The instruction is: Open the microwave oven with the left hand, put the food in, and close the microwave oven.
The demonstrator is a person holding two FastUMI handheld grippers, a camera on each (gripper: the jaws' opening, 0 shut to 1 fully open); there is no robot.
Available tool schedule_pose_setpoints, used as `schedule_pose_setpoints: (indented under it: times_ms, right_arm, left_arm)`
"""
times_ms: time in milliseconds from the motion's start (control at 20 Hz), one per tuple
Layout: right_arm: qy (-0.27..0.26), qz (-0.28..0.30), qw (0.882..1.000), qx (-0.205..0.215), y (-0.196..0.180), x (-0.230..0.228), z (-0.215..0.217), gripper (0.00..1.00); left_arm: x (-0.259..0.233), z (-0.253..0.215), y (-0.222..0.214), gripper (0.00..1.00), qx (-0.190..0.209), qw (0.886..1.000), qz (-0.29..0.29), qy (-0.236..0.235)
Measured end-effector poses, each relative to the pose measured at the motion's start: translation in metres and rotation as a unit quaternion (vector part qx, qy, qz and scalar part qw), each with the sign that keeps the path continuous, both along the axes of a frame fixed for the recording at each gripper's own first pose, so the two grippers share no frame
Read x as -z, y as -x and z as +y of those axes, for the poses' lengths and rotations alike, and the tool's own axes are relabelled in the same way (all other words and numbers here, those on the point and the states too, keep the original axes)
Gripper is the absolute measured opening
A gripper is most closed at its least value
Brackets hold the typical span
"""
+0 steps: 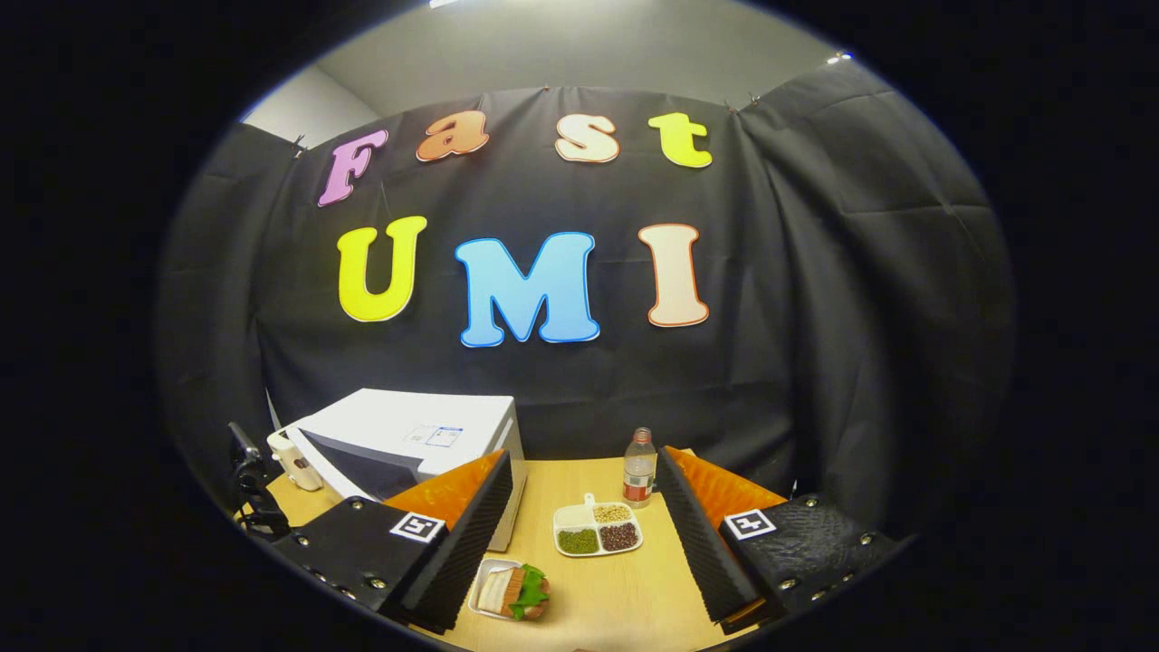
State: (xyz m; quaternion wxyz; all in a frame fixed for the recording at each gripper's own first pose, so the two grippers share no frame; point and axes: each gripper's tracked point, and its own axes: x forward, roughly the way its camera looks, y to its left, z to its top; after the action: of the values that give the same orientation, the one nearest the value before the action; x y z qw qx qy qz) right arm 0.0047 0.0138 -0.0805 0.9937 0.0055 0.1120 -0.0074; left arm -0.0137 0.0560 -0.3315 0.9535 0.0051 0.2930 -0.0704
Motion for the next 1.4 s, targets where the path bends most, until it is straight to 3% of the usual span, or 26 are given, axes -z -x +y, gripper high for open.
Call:
schedule_pose_setpoints:
  times_ms: [350, 650, 1050, 1400]
  right_arm:
    - [-0.005, -0.003, 0.999, -0.031, 0.009, 0.006, 0.051, 0.96]
    - [-0.004, 0.010, 0.999, -0.050, 0.018, 0.023, 0.094, 0.96]
    - [-0.050, 0.067, 0.994, -0.067, 0.027, 0.052, 0.131, 0.96]
    - [-0.019, 0.093, 0.992, -0.081, 0.028, 0.070, 0.140, 0.97]
  left_arm:
    - [-0.017, 0.064, 0.084, 0.06, 0.031, 0.999, 0.030, -0.011]
    - [-0.027, 0.136, 0.135, 0.06, 0.007, 0.999, 0.036, -0.031]
    - [-0.033, 0.199, 0.162, 0.06, 0.011, 0.998, 0.044, -0.035]
    - [-0.036, 0.246, 0.174, 0.06, 0.014, 0.998, 0.043, -0.035]
